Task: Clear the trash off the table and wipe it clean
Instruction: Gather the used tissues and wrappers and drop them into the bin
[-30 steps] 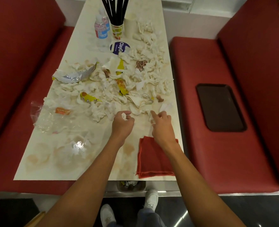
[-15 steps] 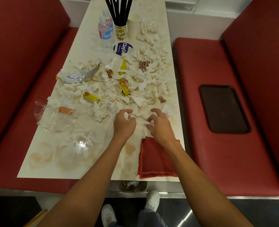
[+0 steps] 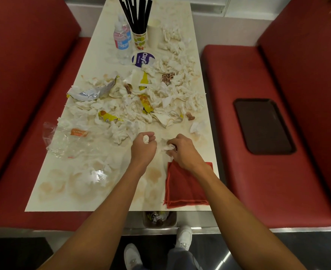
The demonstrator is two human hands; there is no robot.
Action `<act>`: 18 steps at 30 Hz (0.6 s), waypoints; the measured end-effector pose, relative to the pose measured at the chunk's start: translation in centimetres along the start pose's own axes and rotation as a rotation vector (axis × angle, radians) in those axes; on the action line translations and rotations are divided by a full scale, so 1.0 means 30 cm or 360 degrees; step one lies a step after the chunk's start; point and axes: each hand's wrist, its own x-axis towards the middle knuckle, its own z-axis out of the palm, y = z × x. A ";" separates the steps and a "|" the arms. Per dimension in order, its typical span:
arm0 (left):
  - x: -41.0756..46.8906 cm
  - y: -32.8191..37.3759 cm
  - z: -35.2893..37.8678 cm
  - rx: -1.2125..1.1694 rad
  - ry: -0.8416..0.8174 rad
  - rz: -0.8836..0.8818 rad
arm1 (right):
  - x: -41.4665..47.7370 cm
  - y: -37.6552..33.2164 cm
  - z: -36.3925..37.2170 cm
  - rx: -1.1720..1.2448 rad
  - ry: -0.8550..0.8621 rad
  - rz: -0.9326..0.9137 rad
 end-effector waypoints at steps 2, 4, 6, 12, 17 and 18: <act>-0.002 0.009 0.001 -0.0100 0.0008 -0.0047 | -0.018 -0.008 -0.009 0.0107 0.0110 0.0021; 0.006 0.017 0.004 -0.0278 0.0004 -0.0170 | -0.034 -0.028 -0.028 0.0252 0.0242 0.0033; 0.005 0.036 0.010 -0.0491 -0.0053 -0.0289 | -0.052 -0.067 -0.058 0.0502 0.0328 0.0121; -0.023 0.083 0.036 -0.0837 -0.0194 -0.0447 | -0.097 -0.201 -0.072 0.1291 0.0446 0.0321; -0.018 0.080 0.048 -0.0853 -0.0139 -0.0525 | -0.103 -0.195 -0.018 0.1099 0.0532 0.0337; -0.013 0.074 0.051 -0.0849 -0.0146 -0.0530 | -0.103 -0.188 -0.009 0.1002 0.0521 0.0308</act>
